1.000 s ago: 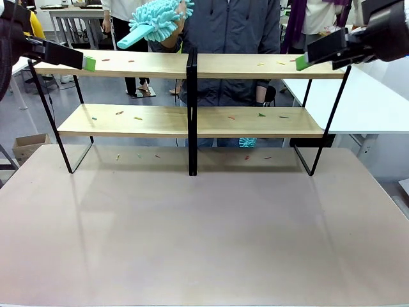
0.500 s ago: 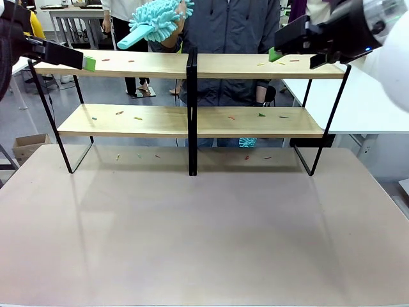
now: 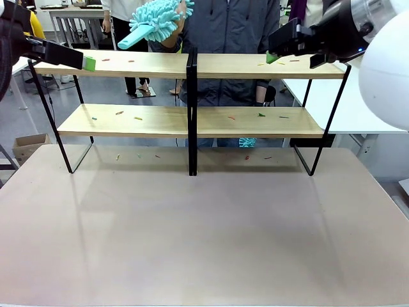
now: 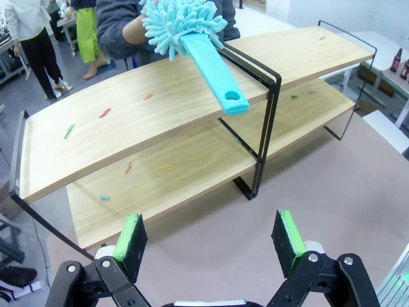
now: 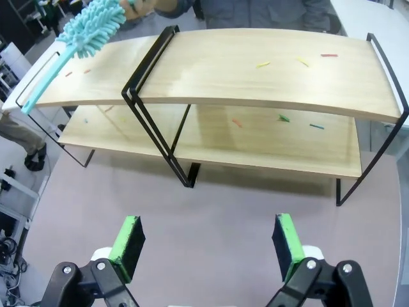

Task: Clean the shelves.
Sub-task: Pick up the Duster when the human hands it over, then clean a randomly selected level of the Shelf with the Duster.

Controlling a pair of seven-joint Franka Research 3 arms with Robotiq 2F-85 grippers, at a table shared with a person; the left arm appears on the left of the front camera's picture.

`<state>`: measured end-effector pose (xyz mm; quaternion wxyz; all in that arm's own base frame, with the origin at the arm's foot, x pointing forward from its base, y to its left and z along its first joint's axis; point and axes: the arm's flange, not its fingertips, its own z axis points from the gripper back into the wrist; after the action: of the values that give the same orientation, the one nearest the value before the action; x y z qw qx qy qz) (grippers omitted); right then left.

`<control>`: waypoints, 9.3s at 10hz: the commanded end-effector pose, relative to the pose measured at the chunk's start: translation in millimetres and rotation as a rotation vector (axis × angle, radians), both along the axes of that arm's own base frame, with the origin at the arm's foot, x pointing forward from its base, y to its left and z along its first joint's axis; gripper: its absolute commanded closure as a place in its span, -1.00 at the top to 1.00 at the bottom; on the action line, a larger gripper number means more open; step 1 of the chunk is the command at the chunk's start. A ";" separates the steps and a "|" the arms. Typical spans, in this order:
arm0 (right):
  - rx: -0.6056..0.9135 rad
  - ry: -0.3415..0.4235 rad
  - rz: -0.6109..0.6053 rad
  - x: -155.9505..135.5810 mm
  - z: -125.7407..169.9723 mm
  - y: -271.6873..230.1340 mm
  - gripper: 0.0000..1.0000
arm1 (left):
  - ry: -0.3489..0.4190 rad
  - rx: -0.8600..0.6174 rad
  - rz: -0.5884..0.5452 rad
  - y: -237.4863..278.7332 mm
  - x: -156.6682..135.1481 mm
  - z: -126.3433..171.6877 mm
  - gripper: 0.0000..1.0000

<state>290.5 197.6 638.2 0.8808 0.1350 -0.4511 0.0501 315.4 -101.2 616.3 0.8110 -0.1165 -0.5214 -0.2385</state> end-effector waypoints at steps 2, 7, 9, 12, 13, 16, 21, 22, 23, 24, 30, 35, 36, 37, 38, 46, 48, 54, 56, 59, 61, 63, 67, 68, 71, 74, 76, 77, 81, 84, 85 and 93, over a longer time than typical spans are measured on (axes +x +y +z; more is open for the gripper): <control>-0.063 0.033 -0.011 1.0 3.1 -0.5 1.00 | -0.008 -0.005 0.003 0.0 0.6 0.3 1.00; -0.068 0.041 0.002 3.3 1.5 0.2 1.00 | -0.008 -0.005 0.003 0.0 0.6 0.3 1.00; -0.059 0.029 0.005 4.2 1.6 1.0 1.00 | -0.008 -0.005 0.003 0.0 0.6 0.3 1.00; -0.062 0.040 0.003 0.2 -3.3 0.9 1.00 | -0.008 -0.005 0.003 0.0 0.6 0.3 1.00; -0.062 0.039 0.004 0.3 -3.6 1.1 1.00 | -0.008 -0.005 0.003 0.0 0.6 0.3 1.00; -0.204 -0.058 0.081 -7.7 -8.3 11.8 1.00 | -0.008 -0.005 0.003 0.0 0.6 0.3 1.00; -0.234 -0.087 0.080 -8.5 -10.7 14.5 1.00 | -0.008 -0.005 0.003 0.0 0.6 0.3 1.00; -0.224 -0.083 0.073 -8.6 -11.6 15.6 1.00 | -0.008 -0.005 0.003 0.0 0.6 0.3 1.00; -0.223 -0.061 0.074 -9.7 -6.4 16.5 1.00 | -0.008 -0.005 0.003 0.0 0.6 0.3 1.00; -0.223 -0.061 0.074 -9.7 -6.4 16.5 1.00 | -0.008 -0.005 0.003 0.0 0.6 0.3 1.00; -0.223 -0.061 0.074 -9.7 -6.4 16.5 1.00 | 0.615 -0.329 -0.008 -0.4 104.6 50.4 1.00; -0.223 -0.061 0.074 -9.7 -6.4 16.5 1.00 | 0.706 -0.391 -0.136 -2.2 146.0 35.6 1.00; -0.223 -0.061 0.074 -9.7 -6.4 16.5 1.00 | 0.865 -0.535 -0.271 2.0 183.0 40.4 1.00; -0.223 -0.061 0.074 -9.7 -6.4 16.5 1.00 | 0.989 -0.670 -0.346 4.6 214.7 40.1 1.00; -0.223 -0.061 0.074 -9.7 -6.4 16.5 1.00 | 1.038 -0.726 -0.350 3.3 238.9 34.6 1.00; -0.223 -0.061 0.074 -9.7 -6.4 16.5 1.00 | 1.046 -0.692 -0.432 -5.0 269.3 5.2 -0.20; -0.223 -0.061 0.074 -9.7 -6.4 16.5 1.00 | 0.984 -0.728 -0.361 -7.0 266.2 3.7 -1.00; -0.223 -0.061 0.074 -9.7 -6.4 16.5 1.00 | 0.969 -0.728 -0.378 -10.3 260.2 2.4 -1.00; -0.223 -0.061 0.074 -9.7 -6.4 16.5 1.00 | 0.967 -0.722 -0.395 -5.2 252.1 5.3 -1.00; -0.223 -0.061 0.074 -9.7 -6.4 16.5 1.00 | 0.837 -0.816 -0.407 76.9 192.8 31.2 -1.00; -0.223 -0.061 0.074 -9.7 -6.4 16.5 1.00 | 0.712 -0.937 -0.295 173.0 136.9 35.9 -1.00; -0.223 -0.061 0.074 -9.7 -6.4 16.5 1.00 | 0.572 -1.245 0.011 282.0 70.8 6.8 -1.00; -0.223 -0.061 0.074 -9.7 -6.4 16.5 1.00 | 0.612 -1.235 0.011 317.9 49.3 1.8 -1.00; -0.223 -0.061 0.074 -9.7 -6.4 16.5 1.00 | 0.612 -1.235 0.011 317.9 49.3 1.8 -1.00; -0.223 -0.061 0.074 -9.7 -6.4 16.5 1.00 | 0.612 -1.235 0.011 317.9 49.3 1.8 -1.00; -0.223 -0.061 0.074 -9.7 -6.4 16.5 1.00 | 0.612 -1.235 0.011 317.9 49.3 1.8 -1.00; -0.223 -0.061 0.074 -9.7 -6.4 16.5 1.00 | 0.612 -1.235 0.011 317.9 49.3 1.8 -1.00; -0.223 -0.061 0.074 -9.7 -6.4 16.5 1.00 | 0.613 -1.253 0.033 316.3 51.5 -0.2 -0.74; -0.223 -0.061 0.074 -9.7 -6.4 16.5 1.00 | 0.817 -0.602 -0.553 209.4 -30.9 22.5 -0.74; -0.223 -0.061 0.074 -9.7 -6.4 16.5 1.00 | 1.078 -0.070 -0.599 102.8 -54.8 -36.3 -0.74; -0.223 -0.061 0.074 -9.7 -6.4 16.5 1.00 | 1.141 0.097 -0.678 74.8 -72.9 -62.9 -0.74; -0.223 -0.061 0.074 -9.7 -6.4 16.5 1.00 | 1.257 0.450 -0.635 -25.9 -90.5 -139.8 -0.74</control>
<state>280.7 214.2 632.1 0.8741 0.0525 -0.4631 0.1366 217.7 -103.1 491.6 0.8503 -0.2506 0.1401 -0.4410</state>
